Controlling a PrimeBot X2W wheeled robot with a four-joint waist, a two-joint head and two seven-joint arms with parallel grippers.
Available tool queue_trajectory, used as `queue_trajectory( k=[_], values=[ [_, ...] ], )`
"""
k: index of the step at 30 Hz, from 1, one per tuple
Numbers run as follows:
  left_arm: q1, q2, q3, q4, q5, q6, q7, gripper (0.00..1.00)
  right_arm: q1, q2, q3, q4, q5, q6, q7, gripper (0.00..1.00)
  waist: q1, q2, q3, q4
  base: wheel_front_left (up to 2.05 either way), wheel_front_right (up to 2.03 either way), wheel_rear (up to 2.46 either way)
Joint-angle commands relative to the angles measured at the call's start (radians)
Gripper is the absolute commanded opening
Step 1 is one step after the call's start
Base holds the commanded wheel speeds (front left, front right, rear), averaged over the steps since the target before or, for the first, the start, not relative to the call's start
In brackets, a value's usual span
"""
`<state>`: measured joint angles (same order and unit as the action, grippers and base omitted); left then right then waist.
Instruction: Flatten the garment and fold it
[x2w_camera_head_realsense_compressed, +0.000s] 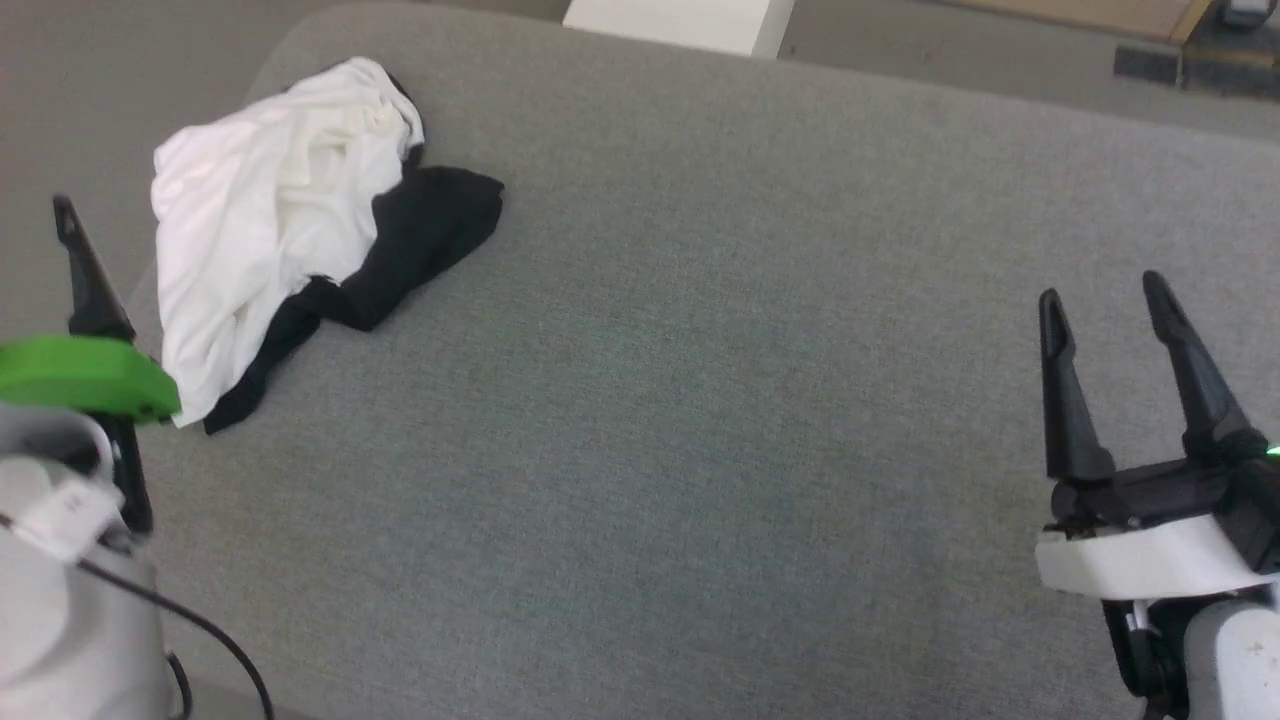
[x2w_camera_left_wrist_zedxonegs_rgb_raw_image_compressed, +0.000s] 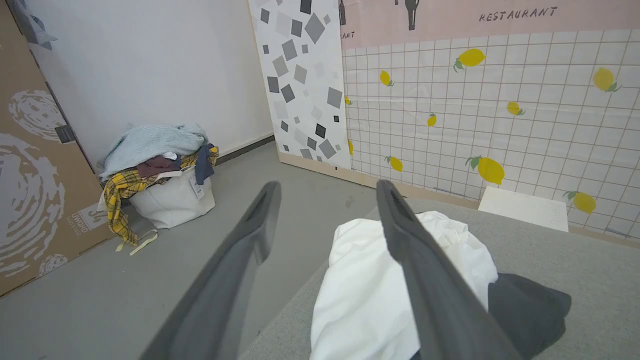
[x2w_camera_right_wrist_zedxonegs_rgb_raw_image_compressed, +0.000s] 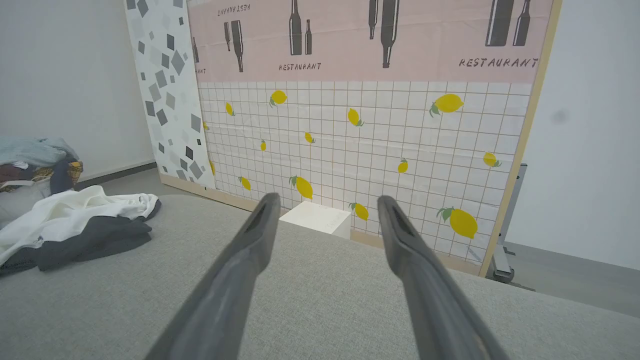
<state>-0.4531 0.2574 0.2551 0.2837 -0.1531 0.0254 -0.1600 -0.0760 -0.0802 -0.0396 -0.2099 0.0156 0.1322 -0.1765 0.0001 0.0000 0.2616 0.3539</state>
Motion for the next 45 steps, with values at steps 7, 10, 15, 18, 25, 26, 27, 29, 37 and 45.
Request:
queue_trajectory(
  k=[7,10,15,18,25,26,27,29,37,45],
  values=[
    [-0.24,0.096,-0.015,0.216,-0.062,-0.084,0.128,1.0,-0.06,-0.039,0.007,-0.043,-0.017,-0.001,-0.023,1.0,-0.0001,0.0,0.165,-0.006,0.0,0.0,0.0],
    [-0.317,0.129,-0.02,0.288,-0.101,-0.109,0.212,1.0,-0.081,-0.052,0.015,-0.06,-0.026,-0.001,-0.029,1.0,-0.0001,0.0,0.204,-0.018,0.0,0.0,0.0],
    [-0.422,0.178,-0.062,0.397,-0.191,-0.131,0.409,1.0,-0.106,-0.076,0.019,-0.096,-0.043,-0.001,-0.039,1.0,-0.0001,0.0,0.273,-0.039,0.0,0.0,0.0],
    [-0.457,0.201,-0.136,0.413,-0.259,-0.135,0.523,1.0,-0.118,-0.09,0.018,-0.119,-0.05,-0.001,-0.045,1.0,-0.0001,0.0,0.314,-0.047,0.0,0.0,0.0],
    [-0.493,0.277,-0.305,0.455,-0.431,-0.144,0.755,1.0,-0.159,-0.119,0.027,-0.159,-0.062,-0.001,-0.061,1.0,-0.0001,0.0,0.408,-0.056,0.0,0.0,0.0],
    [-0.496,0.286,-0.325,0.468,-0.446,-0.145,0.779,1.0,-0.164,-0.12,0.029,-0.162,-0.064,-0.001,-0.064,1.0,-0.0001,0.0,0.417,-0.055,0.0,0.0,0.0],
    [-0.497,0.292,-0.343,0.478,-0.457,-0.146,0.798,1.0,-0.167,-0.12,0.03,-0.165,-0.066,-0.001,-0.066,1.0,-0.0001,0.0,0.424,-0.054,0.0,0.0,0.0],
    [-0.502,0.303,-0.38,0.497,-0.483,-0.148,0.831,1.0,-0.174,-0.121,0.035,-0.17,-0.07,-0.001,-0.07,1.0,-0.0001,0.0,0.439,-0.052,0.0,0.0,0.0],
    [-0.578,0.37,-0.468,0.555,-0.577,-0.156,0.823,0.0,-0.201,-0.113,0.053,-0.159,-0.071,-0.002,-0.085,1.0,-0.0001,0.0,0.431,-0.043,0.0,0.0,0.0],
    [-0.646,0.469,-0.564,0.482,-0.586,-0.156,0.738,0.0,-0.153,-0.056,0.049,-0.109,-0.051,-0.002,-0.085,1.0,-0.0001,0.0,0.265,-0.047,0.0,0.0,0.0]
  ],
)
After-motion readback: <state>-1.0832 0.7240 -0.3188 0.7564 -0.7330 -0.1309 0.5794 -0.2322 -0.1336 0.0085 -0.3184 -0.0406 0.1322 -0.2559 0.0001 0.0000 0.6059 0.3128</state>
